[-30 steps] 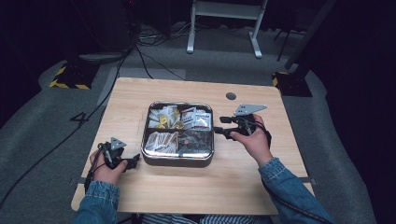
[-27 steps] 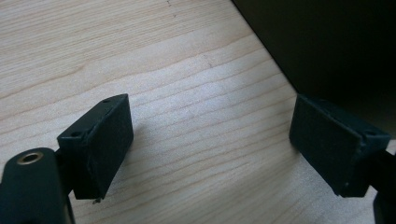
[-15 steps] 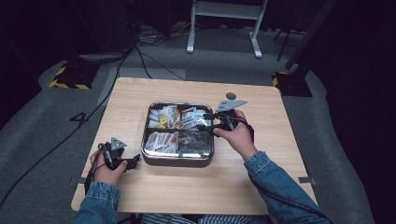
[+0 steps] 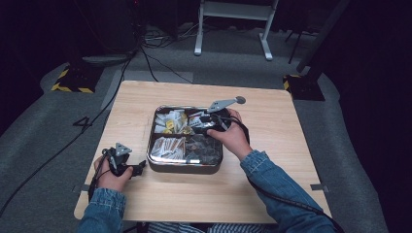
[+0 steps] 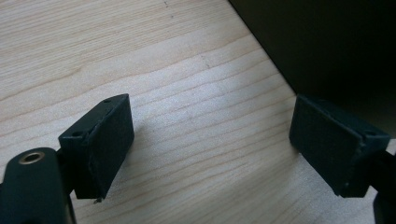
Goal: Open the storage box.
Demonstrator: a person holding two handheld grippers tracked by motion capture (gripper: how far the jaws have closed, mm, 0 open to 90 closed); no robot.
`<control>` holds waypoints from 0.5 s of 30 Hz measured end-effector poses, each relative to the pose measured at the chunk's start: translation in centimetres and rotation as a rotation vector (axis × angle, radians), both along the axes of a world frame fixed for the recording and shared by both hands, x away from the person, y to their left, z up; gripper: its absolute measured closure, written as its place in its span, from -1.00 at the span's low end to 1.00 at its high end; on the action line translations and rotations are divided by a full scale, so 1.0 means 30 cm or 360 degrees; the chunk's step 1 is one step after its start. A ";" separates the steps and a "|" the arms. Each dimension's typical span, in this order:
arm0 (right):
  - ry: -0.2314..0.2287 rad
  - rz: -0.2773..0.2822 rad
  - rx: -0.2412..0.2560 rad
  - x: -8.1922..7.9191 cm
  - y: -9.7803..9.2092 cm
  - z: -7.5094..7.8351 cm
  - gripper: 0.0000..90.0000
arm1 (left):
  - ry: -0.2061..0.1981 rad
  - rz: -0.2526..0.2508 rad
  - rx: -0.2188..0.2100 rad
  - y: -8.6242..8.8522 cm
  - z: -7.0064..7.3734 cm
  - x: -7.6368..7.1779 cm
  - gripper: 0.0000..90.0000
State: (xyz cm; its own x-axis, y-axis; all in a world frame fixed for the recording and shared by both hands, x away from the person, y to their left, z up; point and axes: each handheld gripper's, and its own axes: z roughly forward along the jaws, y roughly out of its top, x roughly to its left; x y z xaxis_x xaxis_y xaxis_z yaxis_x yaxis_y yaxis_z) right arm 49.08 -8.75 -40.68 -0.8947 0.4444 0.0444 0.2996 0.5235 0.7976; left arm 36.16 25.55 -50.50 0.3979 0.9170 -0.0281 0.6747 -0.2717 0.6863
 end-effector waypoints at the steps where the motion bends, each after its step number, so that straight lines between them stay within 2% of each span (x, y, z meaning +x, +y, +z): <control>1: -0.0003 0.0007 -0.0004 0.007 0.013 -0.006 -0.10 | 0.0000 0.0000 0.0000 0.000 0.000 0.000 -0.69; 6: 0.0019 0.0026 0.0041 0.022 0.065 -0.032 -0.16 | 0.0000 0.0001 -0.0001 0.000 0.000 0.000 -0.69; 10: 0.0053 0.0042 -0.0012 0.032 0.110 -0.073 -0.15 | 0.0000 0.0000 0.0000 0.000 0.000 0.000 -0.69; 15: 0.0070 0.0045 -0.0013 0.034 0.132 -0.095 -0.06 | 0.0000 0.0000 0.0001 0.000 0.000 0.000 -0.69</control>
State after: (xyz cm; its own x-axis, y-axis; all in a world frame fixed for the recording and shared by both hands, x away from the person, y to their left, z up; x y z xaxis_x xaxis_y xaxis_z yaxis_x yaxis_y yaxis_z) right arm 50.09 -4.79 -43.54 -0.9041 0.4196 0.0807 0.3195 0.5385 0.7797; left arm 36.16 25.54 -50.50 0.3979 0.9170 -0.0278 0.6746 -0.2719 0.6863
